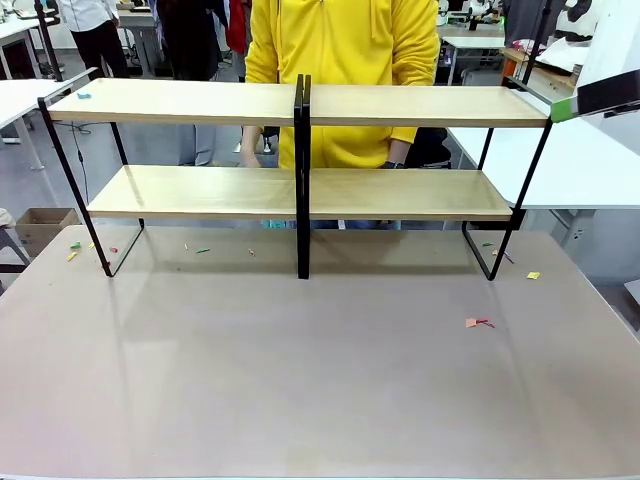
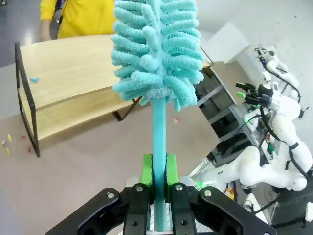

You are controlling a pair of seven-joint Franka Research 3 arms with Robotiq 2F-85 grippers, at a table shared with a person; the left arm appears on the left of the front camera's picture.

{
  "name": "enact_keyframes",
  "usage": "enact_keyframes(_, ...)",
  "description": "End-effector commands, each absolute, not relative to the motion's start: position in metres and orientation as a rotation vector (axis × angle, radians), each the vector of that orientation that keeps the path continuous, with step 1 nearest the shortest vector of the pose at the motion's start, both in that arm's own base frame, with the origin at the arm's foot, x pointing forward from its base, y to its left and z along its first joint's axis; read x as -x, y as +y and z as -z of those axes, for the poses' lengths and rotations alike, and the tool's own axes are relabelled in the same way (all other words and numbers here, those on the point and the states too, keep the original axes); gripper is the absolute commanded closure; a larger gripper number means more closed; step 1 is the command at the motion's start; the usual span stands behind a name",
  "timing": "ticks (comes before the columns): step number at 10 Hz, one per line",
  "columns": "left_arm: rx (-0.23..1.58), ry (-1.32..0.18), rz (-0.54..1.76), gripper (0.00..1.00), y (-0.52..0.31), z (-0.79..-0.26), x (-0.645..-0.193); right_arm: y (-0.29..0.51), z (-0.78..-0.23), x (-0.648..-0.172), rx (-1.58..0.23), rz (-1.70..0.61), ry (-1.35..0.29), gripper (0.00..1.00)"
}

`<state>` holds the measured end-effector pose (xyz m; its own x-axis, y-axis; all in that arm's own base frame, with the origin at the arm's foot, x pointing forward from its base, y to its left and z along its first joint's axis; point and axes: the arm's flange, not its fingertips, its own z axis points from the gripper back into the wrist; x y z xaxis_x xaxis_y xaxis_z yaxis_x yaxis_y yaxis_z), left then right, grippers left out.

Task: Clean the shelves.
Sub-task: Clean another randomly selected level of the Shelf with the Duster.

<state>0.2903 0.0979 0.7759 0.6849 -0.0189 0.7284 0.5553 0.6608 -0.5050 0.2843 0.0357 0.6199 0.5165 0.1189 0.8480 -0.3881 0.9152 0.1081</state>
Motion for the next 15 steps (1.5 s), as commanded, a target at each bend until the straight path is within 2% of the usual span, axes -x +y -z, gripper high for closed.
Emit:
enact_keyframes(1,0.816,-0.761,0.367,0.87,0.103,-0.774,-0.291,0.035,-0.62,-0.284,-0.306,-0.31,-0.985,0.0)
enact_keyframes(2,0.814,-0.621,0.48,0.87,0.079,-0.77,-0.29,0.035,-0.62,-0.284,-0.306,-0.31,-0.985,0.0)
enact_keyframes(3,0.74,-0.511,0.49,0.87,0.051,-0.762,-0.297,0.035,-0.62,-0.284,-0.306,-0.31,-0.985,0.0)
enact_keyframes(5,0.646,-0.391,0.553,0.87,0.006,-0.744,-0.308,0.035,-0.62,-0.284,-0.306,-0.31,-0.985,0.0)
enact_keyframes(7,0.521,-0.314,0.472,0.87,-0.011,-0.726,-0.315,0.035,-0.62,-0.284,-0.306,-0.31,-0.985,0.0)
enact_keyframes(10,0.324,-0.368,0.289,0.87,-0.004,-0.702,-0.323,0.035,-0.62,-0.284,-0.306,-0.31,-0.985,0.0)
enact_keyframes(15,0.113,-0.457,0.117,0.87,0.02,-0.699,-0.32,0.035,-0.62,-0.284,-0.306,-0.31,-0.985,0.0)
